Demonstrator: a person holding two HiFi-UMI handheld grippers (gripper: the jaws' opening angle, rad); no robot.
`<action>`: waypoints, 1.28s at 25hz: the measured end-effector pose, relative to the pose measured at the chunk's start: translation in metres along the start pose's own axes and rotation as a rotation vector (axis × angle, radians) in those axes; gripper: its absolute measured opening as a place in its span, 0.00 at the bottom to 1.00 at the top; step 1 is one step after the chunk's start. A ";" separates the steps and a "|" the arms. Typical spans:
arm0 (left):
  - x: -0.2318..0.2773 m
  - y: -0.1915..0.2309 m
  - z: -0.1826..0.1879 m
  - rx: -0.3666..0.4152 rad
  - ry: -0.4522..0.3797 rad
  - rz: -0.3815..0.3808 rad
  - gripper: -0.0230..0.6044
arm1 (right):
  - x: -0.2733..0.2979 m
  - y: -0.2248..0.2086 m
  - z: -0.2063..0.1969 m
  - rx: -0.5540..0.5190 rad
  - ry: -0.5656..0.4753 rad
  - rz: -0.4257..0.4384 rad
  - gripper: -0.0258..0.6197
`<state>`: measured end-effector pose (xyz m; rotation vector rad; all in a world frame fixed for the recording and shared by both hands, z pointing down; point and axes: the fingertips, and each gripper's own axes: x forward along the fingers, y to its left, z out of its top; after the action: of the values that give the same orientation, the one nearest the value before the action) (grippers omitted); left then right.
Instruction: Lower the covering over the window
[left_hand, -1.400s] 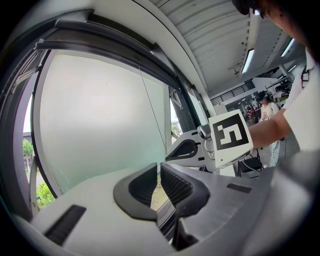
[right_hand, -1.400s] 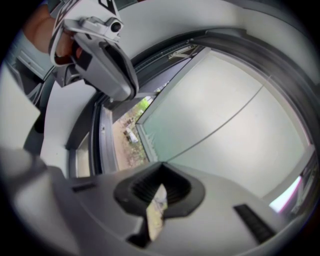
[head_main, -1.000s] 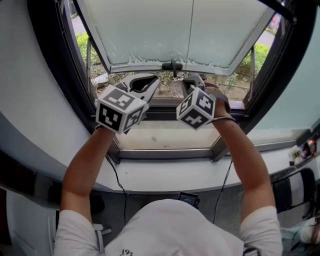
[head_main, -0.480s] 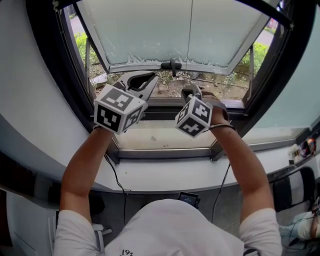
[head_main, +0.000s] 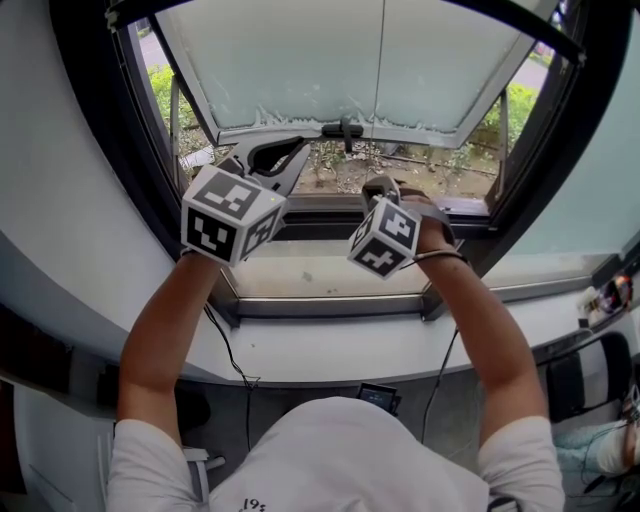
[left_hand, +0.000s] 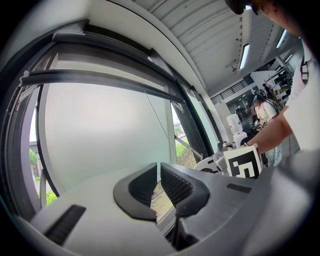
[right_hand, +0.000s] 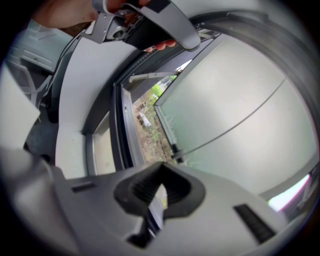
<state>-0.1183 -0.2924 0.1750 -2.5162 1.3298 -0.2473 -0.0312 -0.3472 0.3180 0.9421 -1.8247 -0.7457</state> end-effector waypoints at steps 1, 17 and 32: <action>0.000 -0.001 0.000 0.002 0.001 -0.002 0.07 | 0.000 0.001 -0.001 0.000 0.003 0.002 0.07; -0.002 0.009 0.013 0.052 -0.002 0.028 0.09 | 0.010 0.036 -0.019 0.000 0.053 0.071 0.07; -0.013 0.060 0.078 0.311 -0.019 0.193 0.25 | 0.016 0.069 -0.028 0.013 0.072 0.127 0.07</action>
<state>-0.1506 -0.3008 0.0813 -2.1158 1.3956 -0.3571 -0.0300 -0.3274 0.3919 0.8423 -1.8102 -0.6142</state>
